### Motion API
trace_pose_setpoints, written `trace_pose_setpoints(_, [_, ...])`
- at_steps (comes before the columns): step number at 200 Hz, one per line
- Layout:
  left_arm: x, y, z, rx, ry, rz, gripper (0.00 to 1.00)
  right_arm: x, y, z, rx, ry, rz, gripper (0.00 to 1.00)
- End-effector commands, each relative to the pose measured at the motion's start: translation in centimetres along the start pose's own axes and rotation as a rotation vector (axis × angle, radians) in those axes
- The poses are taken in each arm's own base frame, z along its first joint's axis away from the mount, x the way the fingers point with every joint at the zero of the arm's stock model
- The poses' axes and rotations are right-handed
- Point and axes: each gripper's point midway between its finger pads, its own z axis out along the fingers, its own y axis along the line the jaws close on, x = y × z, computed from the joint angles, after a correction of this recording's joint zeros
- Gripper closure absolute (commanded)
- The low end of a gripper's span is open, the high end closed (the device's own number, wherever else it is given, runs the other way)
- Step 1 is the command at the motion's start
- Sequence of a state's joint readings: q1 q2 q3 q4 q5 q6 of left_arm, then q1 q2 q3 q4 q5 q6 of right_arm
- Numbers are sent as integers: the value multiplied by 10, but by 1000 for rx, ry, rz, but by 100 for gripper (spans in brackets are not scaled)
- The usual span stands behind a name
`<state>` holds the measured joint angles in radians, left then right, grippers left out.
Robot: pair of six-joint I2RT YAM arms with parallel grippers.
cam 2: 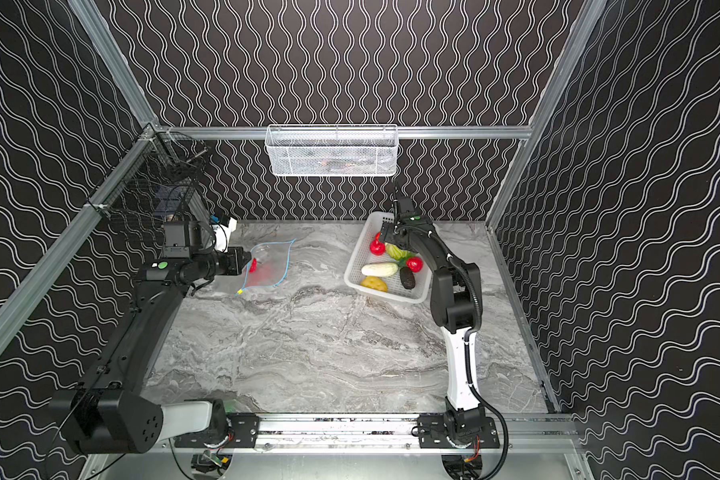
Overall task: Place the food in the zip-top bag and seal the zipper
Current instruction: 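Lower the right gripper onto the green cabbage and close on it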
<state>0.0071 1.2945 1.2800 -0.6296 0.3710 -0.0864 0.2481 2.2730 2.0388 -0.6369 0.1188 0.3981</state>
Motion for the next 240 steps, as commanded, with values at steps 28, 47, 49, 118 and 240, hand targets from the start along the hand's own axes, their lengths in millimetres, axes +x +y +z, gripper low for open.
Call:
trace_pose_setpoints(28, [-6, 17, -3, -26, -23, -45, 100, -10, -17, 7, 37, -2, -13, 1])
trace_pose_setpoints(47, [-5, 19, -1, -28, -20, -46, 100, -6, -21, 11, 33, 10, -11, 1])
trace_pose_setpoints(49, [-5, 19, -1, -26, -18, -46, 100, -6, -21, 11, 32, 11, -11, 1])
trace_pose_setpoints(118, [-10, 17, 8, 10, 1, -81, 100, 6, -16, 27, -22, 58, 21, 2])
trace_pose_setpoints(240, [-11, 15, 4, 14, -16, -110, 100, 15, -18, 40, -52, 98, 37, 27])
